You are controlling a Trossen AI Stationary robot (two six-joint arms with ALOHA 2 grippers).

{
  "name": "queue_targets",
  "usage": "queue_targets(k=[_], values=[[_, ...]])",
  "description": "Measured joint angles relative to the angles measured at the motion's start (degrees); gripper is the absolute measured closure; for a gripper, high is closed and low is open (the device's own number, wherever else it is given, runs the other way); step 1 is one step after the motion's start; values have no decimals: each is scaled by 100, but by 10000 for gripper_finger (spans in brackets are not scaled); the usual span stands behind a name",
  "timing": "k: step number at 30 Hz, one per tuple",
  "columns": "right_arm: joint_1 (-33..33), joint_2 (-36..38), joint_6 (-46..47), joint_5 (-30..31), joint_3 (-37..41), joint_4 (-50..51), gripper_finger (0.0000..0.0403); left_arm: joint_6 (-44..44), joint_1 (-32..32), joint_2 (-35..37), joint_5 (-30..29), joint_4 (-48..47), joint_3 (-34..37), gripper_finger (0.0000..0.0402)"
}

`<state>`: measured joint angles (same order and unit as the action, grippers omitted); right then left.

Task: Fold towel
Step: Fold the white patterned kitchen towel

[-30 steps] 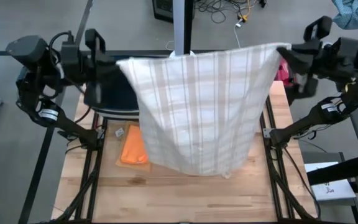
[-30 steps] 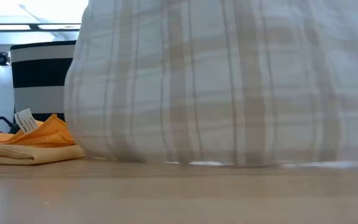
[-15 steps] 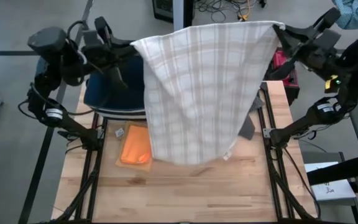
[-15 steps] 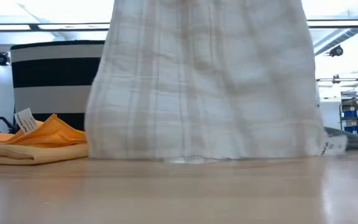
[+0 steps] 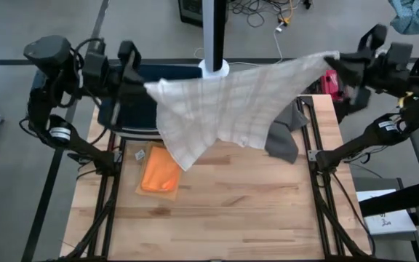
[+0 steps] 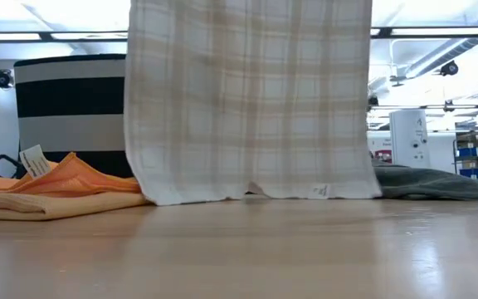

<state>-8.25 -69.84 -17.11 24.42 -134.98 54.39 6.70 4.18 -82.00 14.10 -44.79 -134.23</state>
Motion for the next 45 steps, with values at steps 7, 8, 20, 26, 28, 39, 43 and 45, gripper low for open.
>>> queue_targets(k=[7, 8, 20, 26, 28, 39, 43, 45], values=[[0, 155, 890, -1793, 0, 302, 401, 75, -689, -73, 178, -210, 1, 401], [0, 155, 1019, -1878, 0, 311, 401, 107, -816, -93, 176, -198, 2, 401], [0, -70, 1978, -1998, 95, 2837, 401, 271, -1485, -547, -253, -569, 334, 401], [0, -295, 2007, -2198, 136, 2712, 401, 209, -1650, -680, -261, 95, 479, 401], [0, -275, 1975, -2340, 132, 2623, 401, 177, -1773, -737, -261, 323, 525, 401], [-79, -282, 2825, -2336, 875, 3139, 401, 122, -2265, -914, -318, 818, 1805, 401], [-218, -260, 2978, -2336, 1571, 3118, 401, 80, -2457, -916, -308, 1348, 2522, 401], [-330, -250, 3066, -2334, 2015, 3056, 401, 63, -2500, -912, -307, 1382, 2835, 401]])
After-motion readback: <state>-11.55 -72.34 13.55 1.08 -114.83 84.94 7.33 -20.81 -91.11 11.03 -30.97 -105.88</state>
